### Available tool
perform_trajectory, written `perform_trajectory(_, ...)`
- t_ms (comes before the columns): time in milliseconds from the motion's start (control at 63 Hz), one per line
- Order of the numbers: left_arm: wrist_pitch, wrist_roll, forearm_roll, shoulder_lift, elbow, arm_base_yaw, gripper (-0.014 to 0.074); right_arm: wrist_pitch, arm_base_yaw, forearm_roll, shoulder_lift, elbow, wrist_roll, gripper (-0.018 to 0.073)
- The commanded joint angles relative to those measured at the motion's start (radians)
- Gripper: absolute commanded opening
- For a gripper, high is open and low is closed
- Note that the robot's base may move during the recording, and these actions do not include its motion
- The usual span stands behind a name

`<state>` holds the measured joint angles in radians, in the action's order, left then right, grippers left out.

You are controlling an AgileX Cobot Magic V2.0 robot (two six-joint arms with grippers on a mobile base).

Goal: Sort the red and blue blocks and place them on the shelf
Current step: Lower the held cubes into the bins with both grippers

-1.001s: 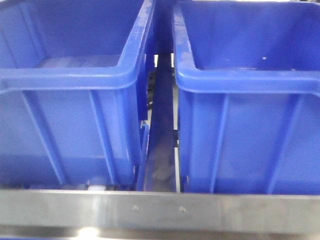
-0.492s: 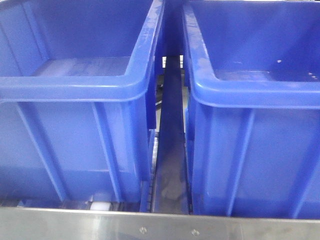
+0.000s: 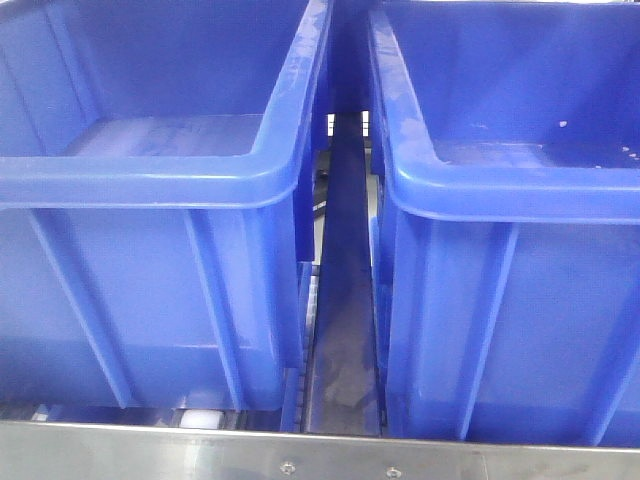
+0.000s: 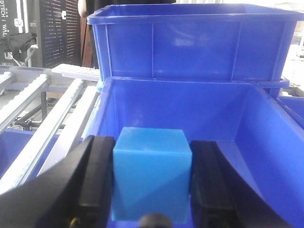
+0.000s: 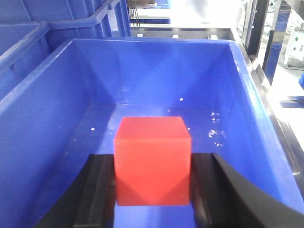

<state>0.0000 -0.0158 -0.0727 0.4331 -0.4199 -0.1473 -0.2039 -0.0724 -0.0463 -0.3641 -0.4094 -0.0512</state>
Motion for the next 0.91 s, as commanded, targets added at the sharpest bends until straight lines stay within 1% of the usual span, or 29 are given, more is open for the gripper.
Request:
perform_trajectory(0,-0.083,-0.002,-0.006,0.002,-0.03,-0.002,0.0321,0.093,0.005,-0.001,-0.004,-0.028,0.006,0.0375)
perform_trajectory(889,-0.086,-0.002,-0.006,0.002,-0.03,-0.002,0.0321,0.091,0.005,-0.001,-0.004,-0.028,0.006,0.0375)
